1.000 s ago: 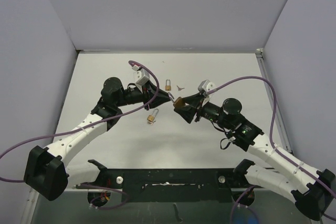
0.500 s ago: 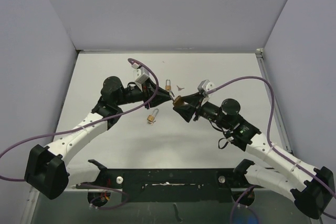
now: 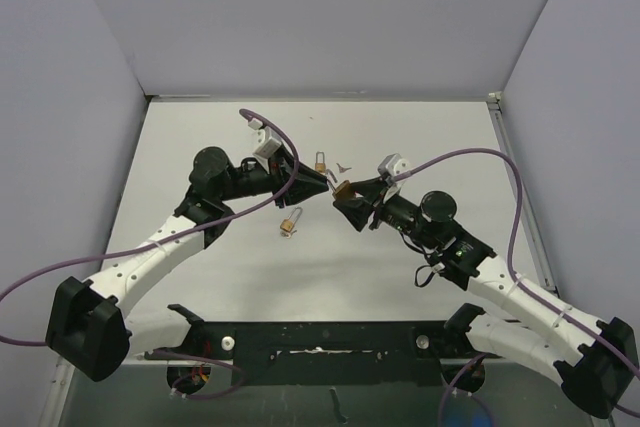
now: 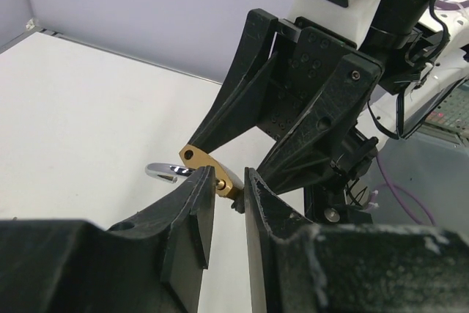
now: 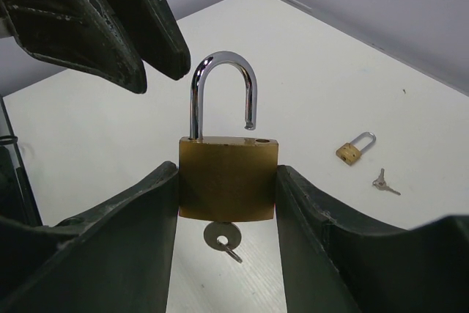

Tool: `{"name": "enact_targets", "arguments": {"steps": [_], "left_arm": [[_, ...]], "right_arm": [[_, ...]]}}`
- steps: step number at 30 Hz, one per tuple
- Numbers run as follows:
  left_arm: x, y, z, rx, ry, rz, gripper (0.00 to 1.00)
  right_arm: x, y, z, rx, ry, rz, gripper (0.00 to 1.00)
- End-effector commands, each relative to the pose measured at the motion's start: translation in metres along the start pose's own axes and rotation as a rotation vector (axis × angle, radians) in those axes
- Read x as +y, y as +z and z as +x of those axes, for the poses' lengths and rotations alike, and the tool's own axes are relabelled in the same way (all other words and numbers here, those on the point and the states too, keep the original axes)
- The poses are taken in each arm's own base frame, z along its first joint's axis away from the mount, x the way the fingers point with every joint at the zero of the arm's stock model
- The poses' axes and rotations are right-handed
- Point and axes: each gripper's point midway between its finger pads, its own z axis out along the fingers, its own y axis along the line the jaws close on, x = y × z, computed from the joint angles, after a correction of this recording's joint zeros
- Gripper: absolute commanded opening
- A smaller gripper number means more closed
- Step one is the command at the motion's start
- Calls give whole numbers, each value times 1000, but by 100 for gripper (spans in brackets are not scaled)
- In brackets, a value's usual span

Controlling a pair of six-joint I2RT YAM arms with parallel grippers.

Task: Lock with the key
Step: Lock the lock.

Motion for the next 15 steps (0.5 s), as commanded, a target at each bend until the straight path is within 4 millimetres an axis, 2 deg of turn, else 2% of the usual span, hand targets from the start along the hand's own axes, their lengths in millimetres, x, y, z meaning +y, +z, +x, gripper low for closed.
{"name": "enact_targets", "arguments": {"steps": [1, 9, 15], "left_arm": [[-25, 0, -44, -92, 97, 53, 22], [-16, 10, -35, -47, 18, 63, 20], [1, 8, -24, -13, 5, -35, 17]], "right_arm": [[0, 1, -30, -112, -46, 7, 0], [-2, 4, -36, -118, -99, 23, 0], [3, 2, -49, -159, -119, -5, 0]]}}
